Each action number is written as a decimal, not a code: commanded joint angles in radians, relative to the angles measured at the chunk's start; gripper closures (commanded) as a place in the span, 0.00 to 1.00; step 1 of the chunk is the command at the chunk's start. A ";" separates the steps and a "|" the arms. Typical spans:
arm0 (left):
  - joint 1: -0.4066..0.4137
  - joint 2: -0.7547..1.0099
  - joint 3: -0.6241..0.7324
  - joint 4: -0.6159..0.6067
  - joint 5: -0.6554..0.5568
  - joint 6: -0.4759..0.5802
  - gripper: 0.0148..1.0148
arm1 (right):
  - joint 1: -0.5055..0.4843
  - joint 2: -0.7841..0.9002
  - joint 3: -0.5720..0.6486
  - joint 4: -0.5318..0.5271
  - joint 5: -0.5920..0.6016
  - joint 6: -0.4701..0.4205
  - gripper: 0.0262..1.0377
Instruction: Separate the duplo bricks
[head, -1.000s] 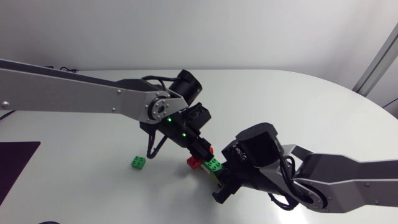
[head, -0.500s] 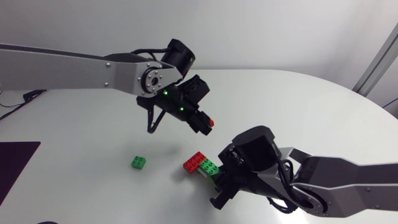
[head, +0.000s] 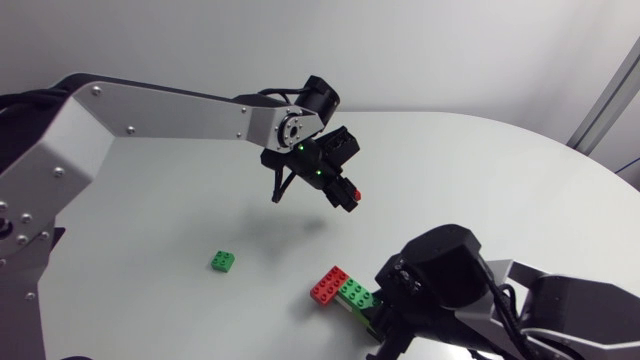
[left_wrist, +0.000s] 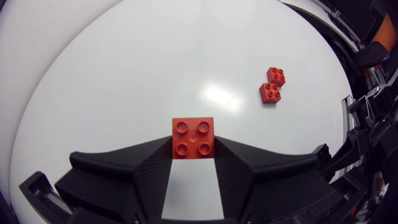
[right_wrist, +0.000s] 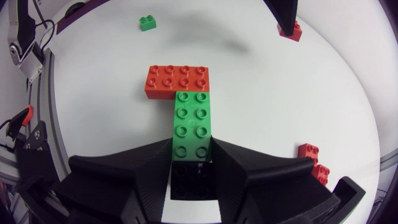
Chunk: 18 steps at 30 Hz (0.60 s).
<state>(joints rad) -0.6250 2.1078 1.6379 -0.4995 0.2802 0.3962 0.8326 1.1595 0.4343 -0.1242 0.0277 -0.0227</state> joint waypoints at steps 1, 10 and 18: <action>-0.022 0.052 0.046 -0.007 0.013 0.018 0.67 | 0.008 -0.060 -0.057 -0.083 0.008 -0.014 0.81; -0.107 0.087 0.039 -0.007 0.022 0.015 0.67 | -0.113 -0.382 -0.129 -0.278 0.003 -0.063 0.81; -0.156 0.096 0.071 -0.016 0.008 -0.011 0.67 | -0.193 -0.394 -0.124 -0.273 0.006 -0.120 0.81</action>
<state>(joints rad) -0.7639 2.1662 1.6676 -0.5018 0.2874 0.3958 0.6685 0.7853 0.3225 -0.3962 0.0330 -0.1104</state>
